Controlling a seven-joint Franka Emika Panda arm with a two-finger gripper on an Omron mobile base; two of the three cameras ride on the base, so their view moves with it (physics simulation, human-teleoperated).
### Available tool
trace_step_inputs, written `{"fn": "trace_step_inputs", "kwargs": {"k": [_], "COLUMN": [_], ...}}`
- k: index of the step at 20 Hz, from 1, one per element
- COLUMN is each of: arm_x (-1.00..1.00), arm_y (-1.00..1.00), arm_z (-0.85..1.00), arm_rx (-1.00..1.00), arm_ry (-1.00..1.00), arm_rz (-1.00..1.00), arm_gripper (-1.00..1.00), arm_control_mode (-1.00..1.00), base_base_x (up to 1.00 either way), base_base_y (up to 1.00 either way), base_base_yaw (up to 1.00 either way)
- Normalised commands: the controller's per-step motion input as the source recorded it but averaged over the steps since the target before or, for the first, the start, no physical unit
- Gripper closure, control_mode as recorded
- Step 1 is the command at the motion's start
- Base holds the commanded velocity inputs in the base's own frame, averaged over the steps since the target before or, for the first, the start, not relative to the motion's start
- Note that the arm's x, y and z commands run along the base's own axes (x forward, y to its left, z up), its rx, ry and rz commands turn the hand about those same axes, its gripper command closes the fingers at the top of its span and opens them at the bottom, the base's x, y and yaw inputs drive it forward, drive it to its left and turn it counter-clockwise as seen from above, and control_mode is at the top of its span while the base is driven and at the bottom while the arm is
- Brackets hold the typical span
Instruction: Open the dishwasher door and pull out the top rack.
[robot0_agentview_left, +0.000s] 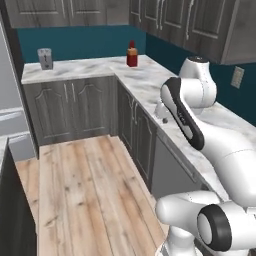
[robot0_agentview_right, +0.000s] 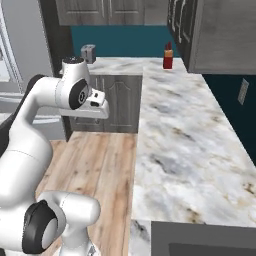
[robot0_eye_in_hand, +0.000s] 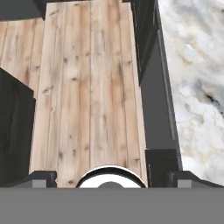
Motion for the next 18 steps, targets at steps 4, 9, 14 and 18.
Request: {"fn": "trace_step_inputs", "kwargs": {"k": [4, 9, 14, 18], "arm_x": [0.00, 0.00, 0.00, 0.00], "arm_y": [0.00, 0.00, 0.00, 0.00], "arm_z": [0.00, 0.00, 0.00, 0.00], "arm_rx": [0.00, 0.00, 0.00, 0.00], "arm_ry": [0.00, 0.00, 0.00, 0.00], "arm_rz": [0.00, 0.00, 0.00, 0.00], "arm_gripper": [-1.00, -1.00, -1.00, -1.00], "arm_control_mode": [1.00, 1.00, 1.00, 1.00], "base_base_x": [-0.12, -0.12, -0.40, -0.18], "base_base_y": [-0.60, -0.25, 0.12, 0.46], "base_base_yaw": [-0.02, -0.07, -0.16, -0.14]}}
